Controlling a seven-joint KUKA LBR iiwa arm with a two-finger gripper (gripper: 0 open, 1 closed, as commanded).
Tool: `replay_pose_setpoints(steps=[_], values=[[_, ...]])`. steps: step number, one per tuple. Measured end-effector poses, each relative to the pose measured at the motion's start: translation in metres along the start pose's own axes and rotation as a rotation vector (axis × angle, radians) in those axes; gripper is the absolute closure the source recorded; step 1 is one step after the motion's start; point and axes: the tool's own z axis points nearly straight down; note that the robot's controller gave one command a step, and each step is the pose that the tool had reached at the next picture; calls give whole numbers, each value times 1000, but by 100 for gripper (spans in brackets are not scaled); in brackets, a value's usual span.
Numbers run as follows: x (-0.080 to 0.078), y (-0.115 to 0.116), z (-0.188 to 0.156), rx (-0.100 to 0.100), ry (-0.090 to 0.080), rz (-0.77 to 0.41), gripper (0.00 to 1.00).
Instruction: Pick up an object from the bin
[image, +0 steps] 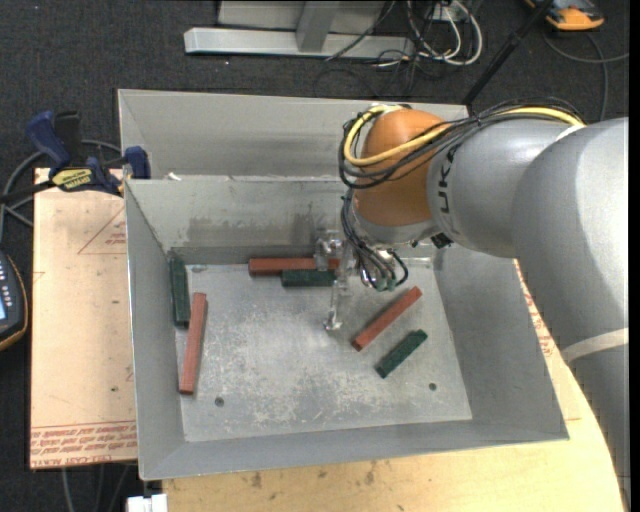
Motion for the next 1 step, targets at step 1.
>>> replay_pose_setpoints(steps=[1], values=[[-3, 0, -6, 0, -7, 0, 100]])
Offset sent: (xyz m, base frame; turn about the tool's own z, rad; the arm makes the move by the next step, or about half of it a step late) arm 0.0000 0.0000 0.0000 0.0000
